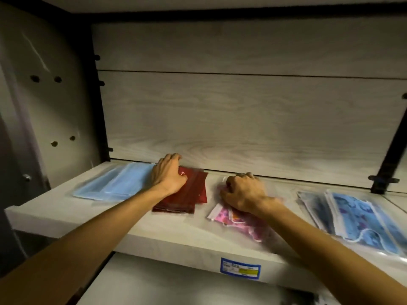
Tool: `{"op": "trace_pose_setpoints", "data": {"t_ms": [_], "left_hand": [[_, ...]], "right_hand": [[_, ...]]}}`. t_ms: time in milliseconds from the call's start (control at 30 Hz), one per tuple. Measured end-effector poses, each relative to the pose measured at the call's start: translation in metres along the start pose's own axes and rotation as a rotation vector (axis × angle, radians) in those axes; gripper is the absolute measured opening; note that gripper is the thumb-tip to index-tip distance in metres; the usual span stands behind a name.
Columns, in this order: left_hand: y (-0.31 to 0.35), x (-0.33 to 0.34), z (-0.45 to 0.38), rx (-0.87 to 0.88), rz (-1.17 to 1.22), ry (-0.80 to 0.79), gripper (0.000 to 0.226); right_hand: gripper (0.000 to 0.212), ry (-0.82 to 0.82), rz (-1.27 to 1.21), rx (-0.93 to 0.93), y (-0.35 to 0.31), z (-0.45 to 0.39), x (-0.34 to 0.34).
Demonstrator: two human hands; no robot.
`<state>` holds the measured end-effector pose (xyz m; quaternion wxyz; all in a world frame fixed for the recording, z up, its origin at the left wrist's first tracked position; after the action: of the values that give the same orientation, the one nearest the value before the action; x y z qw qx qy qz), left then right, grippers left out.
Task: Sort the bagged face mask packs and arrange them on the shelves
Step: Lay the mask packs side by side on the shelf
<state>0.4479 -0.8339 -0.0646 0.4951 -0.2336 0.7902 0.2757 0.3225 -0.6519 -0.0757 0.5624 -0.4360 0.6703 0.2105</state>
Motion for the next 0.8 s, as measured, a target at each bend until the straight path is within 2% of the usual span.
{"op": "trace_pose_setpoints", "data": {"t_ms": [233, 433, 667, 800], "left_hand": [[0.01, -0.011, -0.005, 0.233, 0.021, 0.154, 0.045], [0.056, -0.021, 0.031, 0.413, -0.044, 0.131, 0.052], [0.167, -0.032, 0.117, 0.563, -0.06, 0.139, 0.062], [0.251, -0.045, 0.197, 0.607, 0.06, 0.154, 0.05]], "right_hand": [[0.036, 0.118, -0.159, 0.066, 0.005, 0.006, -0.023], [0.052, 0.178, -0.02, 0.041, 0.039, 0.061, -0.051], [0.061, 0.243, 0.096, -0.014, 0.111, 0.184, -0.103], [0.044, 0.299, 0.134, -0.05, 0.163, 0.282, -0.143]]}}
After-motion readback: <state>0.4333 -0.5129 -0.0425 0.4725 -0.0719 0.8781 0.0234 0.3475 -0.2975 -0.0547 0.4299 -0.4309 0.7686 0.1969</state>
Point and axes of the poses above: each hand's wrist, its own z-axis away from the middle knuckle, its own x-axis out of the palm, y = z × x, the point moved 2 cm from there along -z, towards the middle knuckle, and after that the axes turned 12 degrees about -z, right-handed, at the moved point
